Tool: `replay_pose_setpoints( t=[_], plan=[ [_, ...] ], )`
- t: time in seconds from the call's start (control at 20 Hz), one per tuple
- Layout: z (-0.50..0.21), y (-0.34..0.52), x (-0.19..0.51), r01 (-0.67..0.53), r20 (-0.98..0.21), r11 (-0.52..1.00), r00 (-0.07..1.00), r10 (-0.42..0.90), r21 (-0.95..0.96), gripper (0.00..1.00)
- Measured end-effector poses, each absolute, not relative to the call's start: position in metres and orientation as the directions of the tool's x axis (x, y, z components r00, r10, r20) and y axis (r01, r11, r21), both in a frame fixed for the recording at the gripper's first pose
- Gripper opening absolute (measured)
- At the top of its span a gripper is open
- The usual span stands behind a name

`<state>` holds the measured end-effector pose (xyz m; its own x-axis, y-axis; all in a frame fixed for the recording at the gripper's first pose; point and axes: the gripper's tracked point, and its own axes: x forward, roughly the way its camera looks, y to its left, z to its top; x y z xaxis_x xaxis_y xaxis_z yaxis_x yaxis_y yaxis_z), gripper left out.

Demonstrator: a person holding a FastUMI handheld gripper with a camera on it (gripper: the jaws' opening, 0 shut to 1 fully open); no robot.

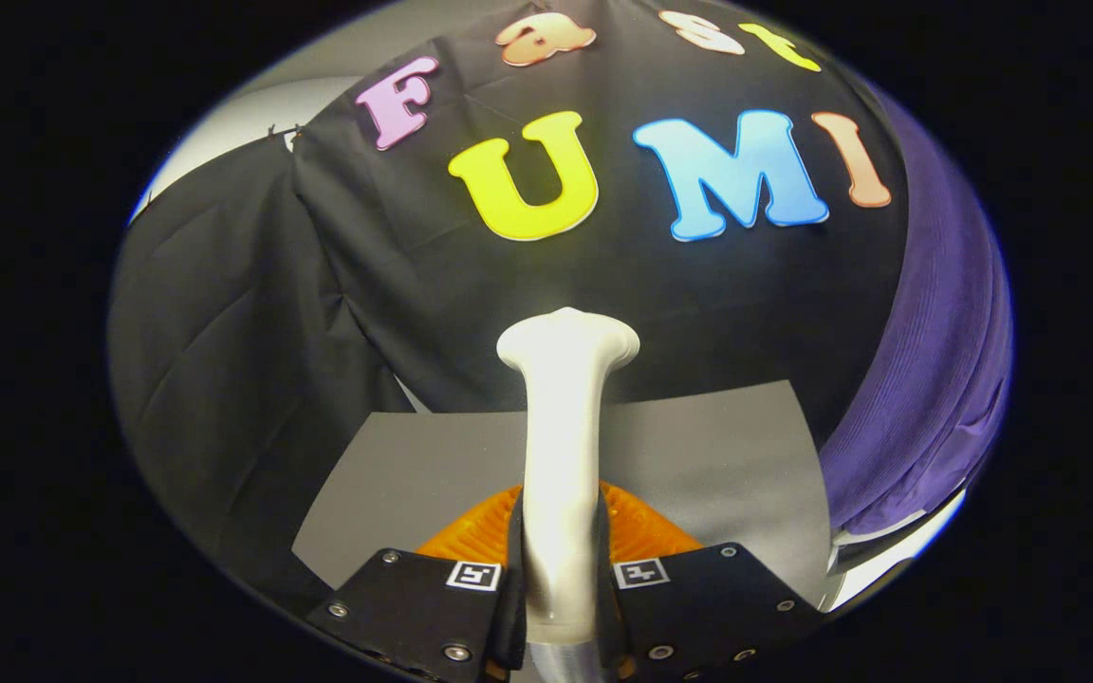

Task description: Iron the clothes twice with a garment steamer, once on the left side and once on the right side.

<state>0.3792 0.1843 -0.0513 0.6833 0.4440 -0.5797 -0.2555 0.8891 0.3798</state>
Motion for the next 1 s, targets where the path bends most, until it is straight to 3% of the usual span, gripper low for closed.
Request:
replay_pose_setpoints(
  t=[0.45, 1.0],
  plan=[
    [0.007, 0.136, 0.313, -0.247, -0.386, 0.913, 0.847, 0.366, 0.324, 0.28],
    [0.019, 0.092, 0.172, -0.253, -0.236, 0.944, 0.924, 0.301, 0.213, 0.28]
  ],
)
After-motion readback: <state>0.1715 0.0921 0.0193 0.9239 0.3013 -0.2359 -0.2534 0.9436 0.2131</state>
